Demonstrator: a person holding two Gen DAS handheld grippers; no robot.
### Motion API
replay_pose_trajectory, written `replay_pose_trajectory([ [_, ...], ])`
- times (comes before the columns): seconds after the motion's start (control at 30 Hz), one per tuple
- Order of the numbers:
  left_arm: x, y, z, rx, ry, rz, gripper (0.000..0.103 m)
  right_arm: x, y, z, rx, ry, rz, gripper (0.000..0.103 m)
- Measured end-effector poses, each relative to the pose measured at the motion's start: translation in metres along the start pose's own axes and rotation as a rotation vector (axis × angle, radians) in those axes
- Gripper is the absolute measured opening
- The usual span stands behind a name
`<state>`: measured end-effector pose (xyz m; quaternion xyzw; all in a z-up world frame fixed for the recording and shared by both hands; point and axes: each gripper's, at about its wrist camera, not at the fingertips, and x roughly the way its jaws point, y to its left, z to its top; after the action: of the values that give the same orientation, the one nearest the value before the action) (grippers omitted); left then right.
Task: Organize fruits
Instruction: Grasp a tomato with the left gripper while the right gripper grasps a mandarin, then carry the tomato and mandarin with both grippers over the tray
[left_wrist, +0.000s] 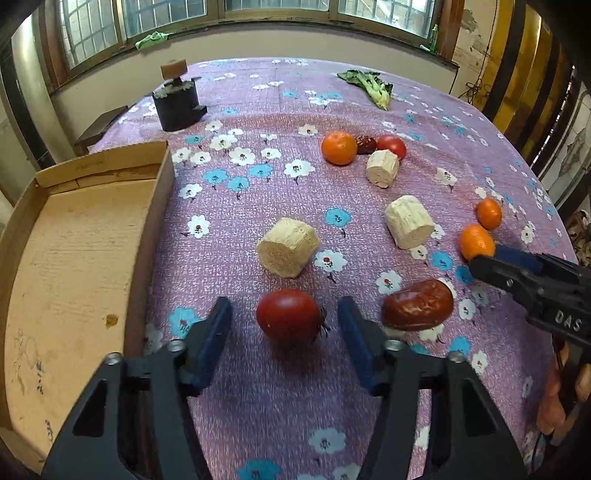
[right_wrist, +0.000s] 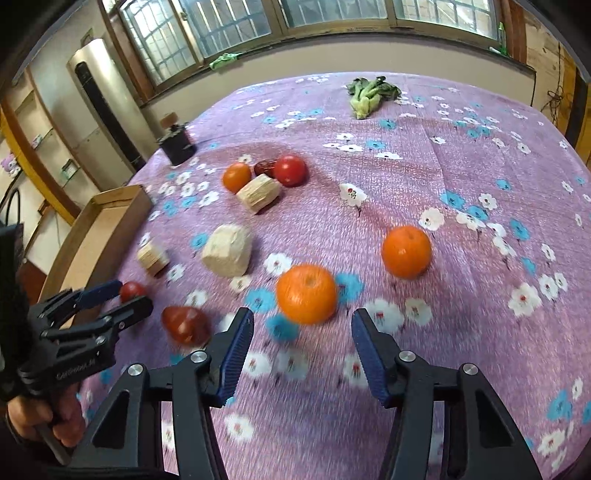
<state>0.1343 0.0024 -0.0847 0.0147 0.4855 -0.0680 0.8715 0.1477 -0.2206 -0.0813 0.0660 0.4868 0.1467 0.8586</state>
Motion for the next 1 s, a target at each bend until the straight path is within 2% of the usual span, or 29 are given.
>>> replay_pose_trajectory([
  [0.17,0.004,-0.005,0.0,0.03,-0.025,0.014,0.04,0.013,0.005,0.007,-0.016,-0.004,-0.039,0.052],
  [0.2,0.004,-0.006,0.0,0.033,-0.029,0.013,0.034,0.014,0.006,0.008,-0.022,-0.008,-0.049,0.05],
  [0.27,0.003,-0.008,0.0,0.038,-0.032,0.018,0.033,0.014,0.009,0.009,-0.035,-0.016,-0.078,0.036],
  [0.43,-0.002,-0.01,-0.004,0.037,-0.035,0.008,0.033,-0.001,0.016,0.001,-0.048,-0.037,-0.089,0.036],
  [1.0,-0.061,-0.016,-0.024,0.023,-0.12,0.01,0.033,-0.083,0.06,-0.024,-0.153,-0.172,-0.175,0.035],
])
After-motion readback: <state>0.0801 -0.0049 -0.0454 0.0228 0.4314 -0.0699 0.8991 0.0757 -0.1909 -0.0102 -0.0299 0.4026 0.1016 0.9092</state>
